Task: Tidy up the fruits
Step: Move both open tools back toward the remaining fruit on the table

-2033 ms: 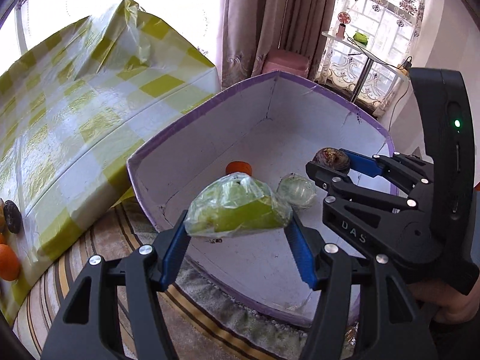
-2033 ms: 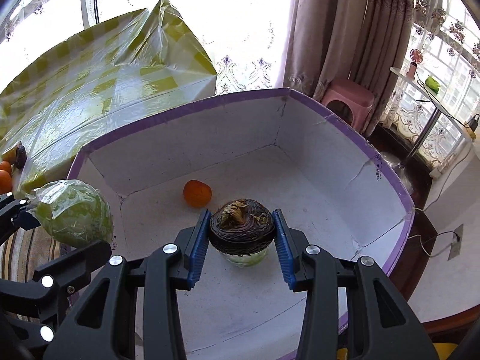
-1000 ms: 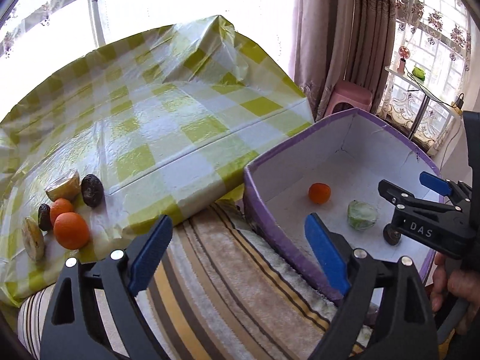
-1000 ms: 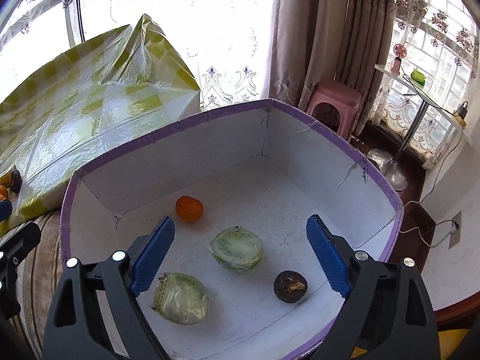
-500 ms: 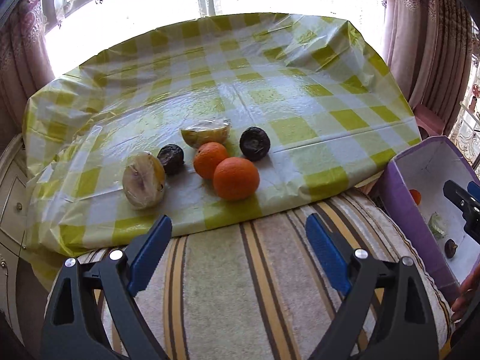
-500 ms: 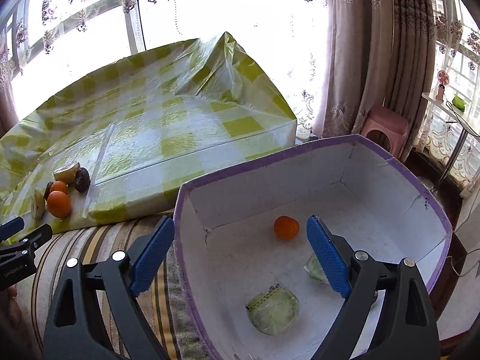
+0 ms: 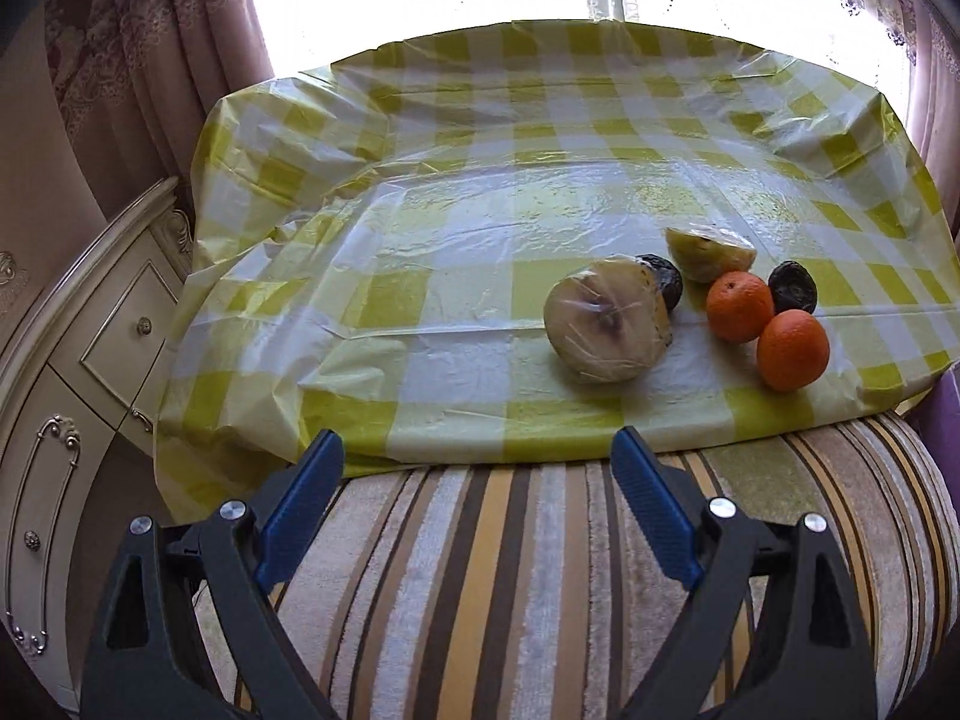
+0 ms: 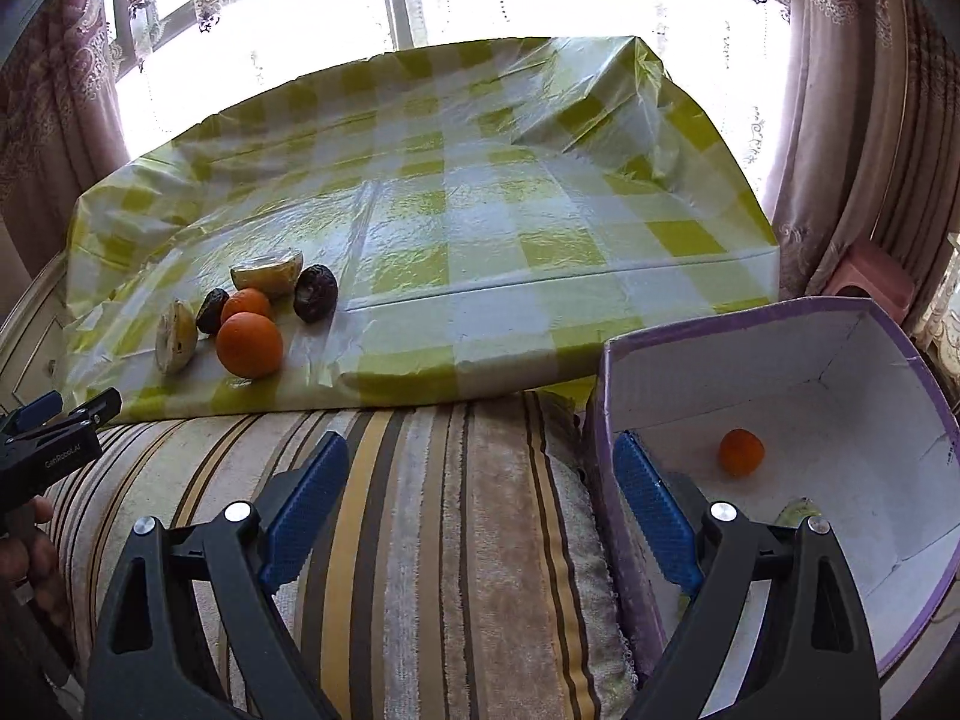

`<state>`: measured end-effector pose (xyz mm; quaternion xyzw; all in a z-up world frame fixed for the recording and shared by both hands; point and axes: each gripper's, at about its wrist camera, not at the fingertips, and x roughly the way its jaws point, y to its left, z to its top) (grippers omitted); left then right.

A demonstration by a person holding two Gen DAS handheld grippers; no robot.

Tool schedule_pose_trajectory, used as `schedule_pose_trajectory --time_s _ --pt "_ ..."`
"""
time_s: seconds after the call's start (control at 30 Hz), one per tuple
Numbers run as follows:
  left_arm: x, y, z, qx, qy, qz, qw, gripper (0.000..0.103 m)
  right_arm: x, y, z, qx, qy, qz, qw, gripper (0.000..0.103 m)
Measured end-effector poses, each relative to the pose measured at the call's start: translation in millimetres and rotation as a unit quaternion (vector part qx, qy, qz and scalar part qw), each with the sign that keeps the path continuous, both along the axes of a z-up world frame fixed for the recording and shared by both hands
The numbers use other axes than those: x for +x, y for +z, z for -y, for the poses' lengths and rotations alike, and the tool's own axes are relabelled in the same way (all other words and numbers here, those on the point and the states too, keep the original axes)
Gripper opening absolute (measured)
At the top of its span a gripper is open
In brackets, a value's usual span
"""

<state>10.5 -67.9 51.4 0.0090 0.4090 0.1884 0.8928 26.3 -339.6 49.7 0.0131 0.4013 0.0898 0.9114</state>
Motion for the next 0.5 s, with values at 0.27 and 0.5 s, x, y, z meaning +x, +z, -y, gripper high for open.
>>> schedule_pose_trajectory --time_s 0.27,0.5 --pt "2 -10 -24 -0.012 0.017 -0.009 0.9997 0.091 8 -6 -40 -0.007 0.043 -0.006 0.999 0.087" --pt "6 -15 -28 -0.023 0.013 -0.016 0.9995 0.091 14 -7 -67 -0.002 0.067 -0.003 0.998 0.087"
